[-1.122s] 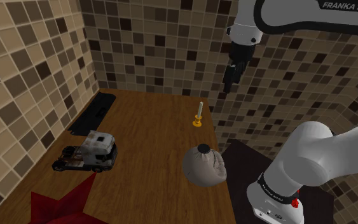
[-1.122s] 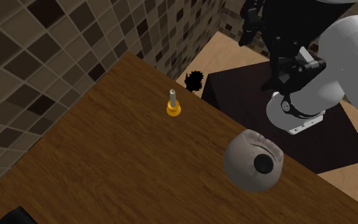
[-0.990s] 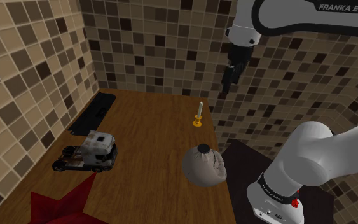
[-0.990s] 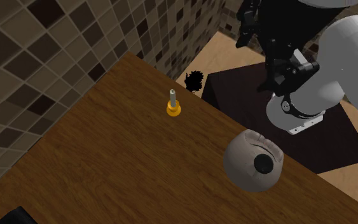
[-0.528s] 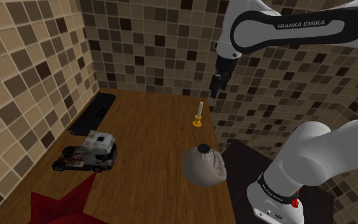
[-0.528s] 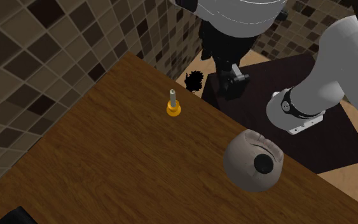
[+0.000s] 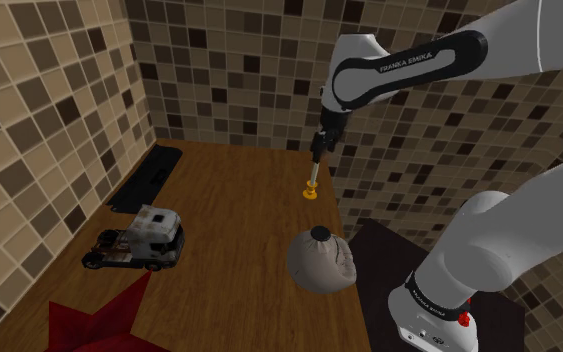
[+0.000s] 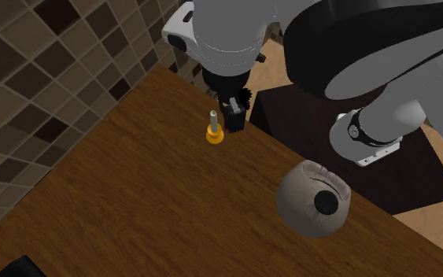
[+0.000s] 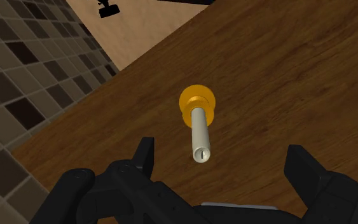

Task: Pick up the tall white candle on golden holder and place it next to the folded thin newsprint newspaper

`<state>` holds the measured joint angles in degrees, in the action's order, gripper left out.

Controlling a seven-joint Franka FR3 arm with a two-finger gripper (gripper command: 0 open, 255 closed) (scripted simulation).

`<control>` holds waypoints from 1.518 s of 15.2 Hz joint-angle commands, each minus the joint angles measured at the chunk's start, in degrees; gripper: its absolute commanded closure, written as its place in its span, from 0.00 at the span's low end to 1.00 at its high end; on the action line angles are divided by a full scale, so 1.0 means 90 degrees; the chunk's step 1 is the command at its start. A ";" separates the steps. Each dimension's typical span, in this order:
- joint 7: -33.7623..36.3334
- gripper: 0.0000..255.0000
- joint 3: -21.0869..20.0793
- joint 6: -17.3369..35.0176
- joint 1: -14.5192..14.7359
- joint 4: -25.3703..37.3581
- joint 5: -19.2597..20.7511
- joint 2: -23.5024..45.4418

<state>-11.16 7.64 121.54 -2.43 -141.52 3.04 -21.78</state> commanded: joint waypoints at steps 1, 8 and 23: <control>-0.0121 0.00 0.0097 0.0300 0.0001 0.0156 -0.0066 0.0409; -0.0152 0.00 0.0128 0.0962 0.0011 -0.0168 -0.0098 0.0749; -0.0155 1.00 0.0130 0.1017 0.0012 -0.0191 -0.0102 0.0781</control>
<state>-12.56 8.82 130.70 -2.33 -143.24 2.12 -14.75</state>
